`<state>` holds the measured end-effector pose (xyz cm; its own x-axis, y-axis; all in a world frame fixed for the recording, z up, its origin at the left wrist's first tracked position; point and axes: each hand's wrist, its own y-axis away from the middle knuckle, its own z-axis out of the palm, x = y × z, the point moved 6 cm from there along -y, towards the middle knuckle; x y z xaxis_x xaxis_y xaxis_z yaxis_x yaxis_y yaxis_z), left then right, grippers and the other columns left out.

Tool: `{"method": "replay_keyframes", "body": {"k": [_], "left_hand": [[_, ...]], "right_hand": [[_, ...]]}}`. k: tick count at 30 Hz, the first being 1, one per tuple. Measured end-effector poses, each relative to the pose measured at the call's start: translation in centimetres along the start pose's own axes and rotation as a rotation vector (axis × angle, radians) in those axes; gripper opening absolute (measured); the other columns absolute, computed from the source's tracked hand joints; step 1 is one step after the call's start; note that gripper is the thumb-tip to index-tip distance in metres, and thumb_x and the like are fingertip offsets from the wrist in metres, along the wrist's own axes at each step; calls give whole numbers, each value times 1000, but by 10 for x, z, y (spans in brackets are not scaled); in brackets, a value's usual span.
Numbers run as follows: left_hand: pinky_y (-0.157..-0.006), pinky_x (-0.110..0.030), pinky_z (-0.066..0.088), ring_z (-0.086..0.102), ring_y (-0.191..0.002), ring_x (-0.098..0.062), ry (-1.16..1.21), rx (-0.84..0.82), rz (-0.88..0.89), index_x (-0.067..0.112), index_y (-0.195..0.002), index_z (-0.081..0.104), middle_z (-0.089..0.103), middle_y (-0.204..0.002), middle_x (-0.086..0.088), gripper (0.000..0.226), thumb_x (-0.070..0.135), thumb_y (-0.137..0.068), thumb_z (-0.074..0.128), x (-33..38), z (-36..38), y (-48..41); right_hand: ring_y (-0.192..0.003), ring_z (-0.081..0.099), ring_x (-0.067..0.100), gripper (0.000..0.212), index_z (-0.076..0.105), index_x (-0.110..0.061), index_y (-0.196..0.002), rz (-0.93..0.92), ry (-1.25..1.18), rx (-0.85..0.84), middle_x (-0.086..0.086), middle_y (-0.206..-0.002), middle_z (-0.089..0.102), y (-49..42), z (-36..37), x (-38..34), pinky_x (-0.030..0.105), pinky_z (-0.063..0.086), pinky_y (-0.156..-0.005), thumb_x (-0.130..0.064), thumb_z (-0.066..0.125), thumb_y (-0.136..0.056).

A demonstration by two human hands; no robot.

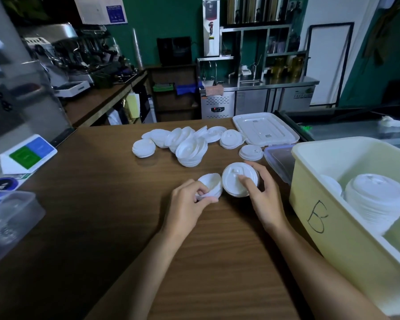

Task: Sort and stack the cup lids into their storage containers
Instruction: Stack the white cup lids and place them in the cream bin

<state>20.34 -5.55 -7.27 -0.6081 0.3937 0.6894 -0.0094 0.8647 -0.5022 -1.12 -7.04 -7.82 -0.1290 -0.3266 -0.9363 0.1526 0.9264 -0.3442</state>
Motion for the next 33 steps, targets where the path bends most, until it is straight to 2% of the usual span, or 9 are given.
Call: {"method": "replay_keyframes", "body": {"k": [3, 6, 9, 14, 19, 22, 26, 30, 33], "left_hand": [[-64, -9, 36, 47, -61, -4, 8, 73, -29, 15, -79, 69, 49, -66, 10, 21, 17, -80, 90, -2, -15, 8], [-64, -21, 50, 59, -65, -10, 77, 135, -59, 17, -99, 72, 67, -73, 8, 13, 22, -91, 81, -2, -26, 7], [-68, -31, 57, 68, -73, -9, 245, 137, -129, 22, -111, 69, 73, -82, 9, 11, 23, -100, 70, -6, -29, 6], [-61, -25, 48, 54, -64, -16, 470, 146, -192, 18, -114, 71, 57, -69, -12, 18, 13, -107, 56, -8, -31, 3], [-64, -32, 55, 58, -67, -17, 540, -1, -157, 20, -116, 73, 63, -71, -4, 20, 13, -107, 56, 6, -11, 5], [-66, -29, 55, 59, -68, -14, 553, -49, -156, 21, -120, 74, 63, -70, -1, 22, 14, -107, 57, 10, -5, 8], [-75, -24, 58, 64, -71, -7, 477, -63, -114, 20, -126, 74, 70, -77, 10, 25, 16, -105, 61, 12, -8, 6], [-73, -22, 56, 68, -71, -9, 488, -48, -131, 24, -120, 75, 76, -85, 3, 22, 15, -103, 64, 11, -7, 6], [-73, -24, 59, 71, -74, -13, 504, -44, -148, 18, -123, 76, 78, -93, -1, 23, 14, -101, 68, 12, -6, 6]], "right_hand": [[-125, 64, 11, 40, 68, -30, -127, -18, 3, -14, -11, -128, 72, 1, 3, 1, 48, 49, -113, -41, 73, -89], [-126, 64, 9, 39, 68, -28, -130, -25, -6, -14, -11, -129, 72, -1, 3, 2, 47, 48, -114, -38, 76, -93], [-131, 61, 9, 41, 67, -32, -134, -45, 3, -51, -13, -134, 70, 0, 6, 0, 46, 47, -116, -35, 77, -95], [-136, 56, 10, 41, 68, -37, -134, -80, 28, -101, -14, -137, 68, 3, 10, -4, 45, 45, -117, -42, 75, -94], [-137, 55, 14, 42, 65, -37, -136, -112, 37, -139, -14, -139, 66, 3, 14, -4, 48, 44, -118, -48, 66, -95], [-137, 55, 14, 42, 66, -29, -137, -78, -13, -178, -9, -140, 67, 3, 17, -3, 48, 41, -120, -45, 59, -99], [-137, 57, 20, 45, 68, -23, -134, -40, -88, -225, -3, -137, 68, 5, 21, -3, 53, 38, -121, -47, 55, -99], [-136, 58, 18, 39, 69, -21, -133, 7, -134, -250, -4, -135, 70, 5, 23, -3, 52, 37, -123, -36, 51, -102], [-135, 58, 15, 40, 69, -25, -131, 25, -142, -256, -6, -134, 70, 6, 24, -4, 48, 38, -122, -45, 48, -104]]}}
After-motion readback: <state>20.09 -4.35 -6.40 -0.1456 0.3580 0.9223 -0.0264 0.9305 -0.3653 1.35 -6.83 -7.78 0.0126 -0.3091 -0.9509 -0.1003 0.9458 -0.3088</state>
